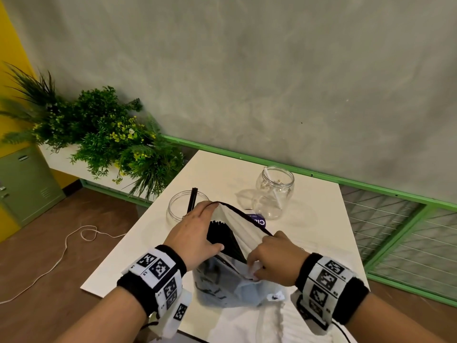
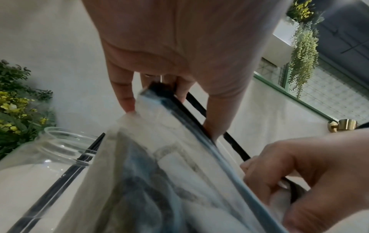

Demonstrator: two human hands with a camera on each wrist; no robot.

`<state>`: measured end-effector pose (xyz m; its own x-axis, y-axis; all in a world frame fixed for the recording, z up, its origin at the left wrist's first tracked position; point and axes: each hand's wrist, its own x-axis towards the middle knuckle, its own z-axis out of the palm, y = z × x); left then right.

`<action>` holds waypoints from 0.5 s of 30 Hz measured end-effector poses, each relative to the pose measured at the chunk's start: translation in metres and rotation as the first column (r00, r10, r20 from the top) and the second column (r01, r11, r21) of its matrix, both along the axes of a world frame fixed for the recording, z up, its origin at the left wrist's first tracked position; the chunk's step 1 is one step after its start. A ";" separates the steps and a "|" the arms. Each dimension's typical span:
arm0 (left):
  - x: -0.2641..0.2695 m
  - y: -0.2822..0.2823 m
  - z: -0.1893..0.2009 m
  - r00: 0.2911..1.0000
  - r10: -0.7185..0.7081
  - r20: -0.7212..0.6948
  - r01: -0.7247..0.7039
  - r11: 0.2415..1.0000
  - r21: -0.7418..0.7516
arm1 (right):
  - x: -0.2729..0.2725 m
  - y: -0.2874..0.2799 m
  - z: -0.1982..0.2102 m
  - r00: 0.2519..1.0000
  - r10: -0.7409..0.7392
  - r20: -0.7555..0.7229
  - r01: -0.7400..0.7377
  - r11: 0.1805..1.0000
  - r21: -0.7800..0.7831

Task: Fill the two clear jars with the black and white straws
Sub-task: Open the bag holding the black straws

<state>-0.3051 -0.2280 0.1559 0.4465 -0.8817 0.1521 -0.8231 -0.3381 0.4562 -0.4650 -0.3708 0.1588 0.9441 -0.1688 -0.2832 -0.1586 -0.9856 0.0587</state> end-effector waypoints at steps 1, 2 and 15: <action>0.000 0.000 0.000 1.000 0.010 0.001 -0.010 1.000 0.004 | -0.001 0.001 -0.004 0.998 0.020 0.061 -0.021 1.000 0.014; 0.001 -0.001 -0.001 1.000 0.020 0.009 -0.020 1.000 0.012 | -0.003 0.001 -0.009 0.991 0.046 0.127 -0.051 0.998 0.033; 0.003 -0.008 -0.007 0.993 0.101 -0.060 -0.089 0.980 0.175 | -0.013 0.011 -0.025 0.978 -0.087 0.192 0.082 0.996 0.030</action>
<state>-0.3022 -0.2363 0.1485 0.5336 -0.8451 -0.0318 -0.7525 -0.4916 0.4383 -0.4776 -0.3594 0.1339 0.9638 -0.2461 -0.1021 -0.2477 -0.9688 -0.0022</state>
